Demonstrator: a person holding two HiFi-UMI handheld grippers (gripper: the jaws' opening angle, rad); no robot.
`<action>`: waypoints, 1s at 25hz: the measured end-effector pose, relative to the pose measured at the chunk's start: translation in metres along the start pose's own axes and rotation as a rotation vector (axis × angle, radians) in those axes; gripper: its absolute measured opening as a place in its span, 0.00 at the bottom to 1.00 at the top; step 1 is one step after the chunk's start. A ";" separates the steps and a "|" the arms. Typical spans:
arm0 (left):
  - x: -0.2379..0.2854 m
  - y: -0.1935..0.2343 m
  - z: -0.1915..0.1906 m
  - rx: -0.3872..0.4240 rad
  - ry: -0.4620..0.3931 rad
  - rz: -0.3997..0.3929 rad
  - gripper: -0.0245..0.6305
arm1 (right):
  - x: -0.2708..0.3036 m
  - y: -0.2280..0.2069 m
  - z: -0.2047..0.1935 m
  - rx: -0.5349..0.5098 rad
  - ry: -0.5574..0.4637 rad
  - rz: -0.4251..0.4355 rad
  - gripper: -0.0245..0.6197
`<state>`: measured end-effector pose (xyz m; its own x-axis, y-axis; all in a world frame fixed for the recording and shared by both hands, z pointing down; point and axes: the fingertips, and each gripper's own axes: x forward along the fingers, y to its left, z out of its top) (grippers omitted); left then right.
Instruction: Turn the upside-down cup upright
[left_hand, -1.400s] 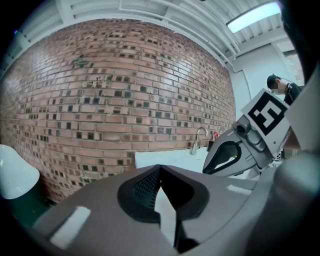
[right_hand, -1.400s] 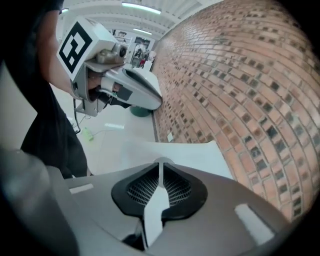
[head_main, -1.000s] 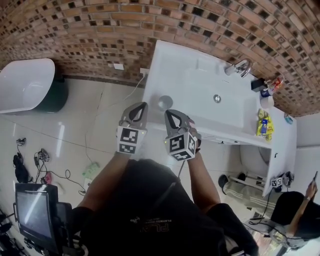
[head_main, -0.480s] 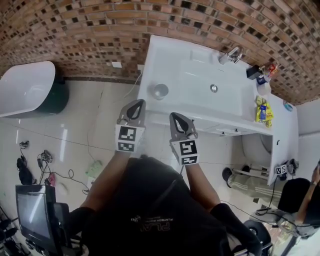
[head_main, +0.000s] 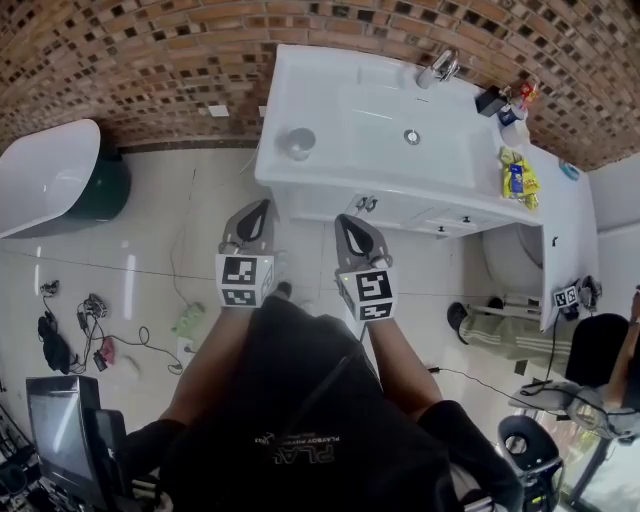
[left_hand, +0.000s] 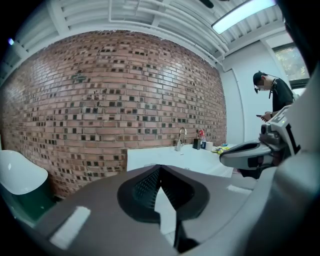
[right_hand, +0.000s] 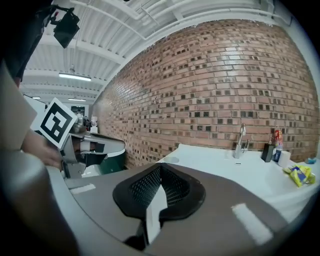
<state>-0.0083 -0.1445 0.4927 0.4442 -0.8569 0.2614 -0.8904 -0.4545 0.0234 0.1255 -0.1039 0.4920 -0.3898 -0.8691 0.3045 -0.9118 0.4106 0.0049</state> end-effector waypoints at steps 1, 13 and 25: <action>-0.005 -0.005 -0.003 0.006 0.007 -0.003 0.04 | -0.005 0.002 -0.004 -0.001 0.007 0.000 0.06; -0.054 -0.006 -0.015 -0.044 0.027 0.010 0.04 | -0.039 0.039 -0.015 0.008 -0.003 -0.017 0.06; -0.118 -0.022 -0.048 -0.020 0.043 -0.120 0.04 | -0.089 0.089 -0.041 0.037 0.032 -0.149 0.06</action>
<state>-0.0456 -0.0218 0.5076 0.5434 -0.7854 0.2965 -0.8332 -0.5476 0.0765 0.0845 0.0209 0.5046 -0.2462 -0.9100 0.3336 -0.9636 0.2669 0.0170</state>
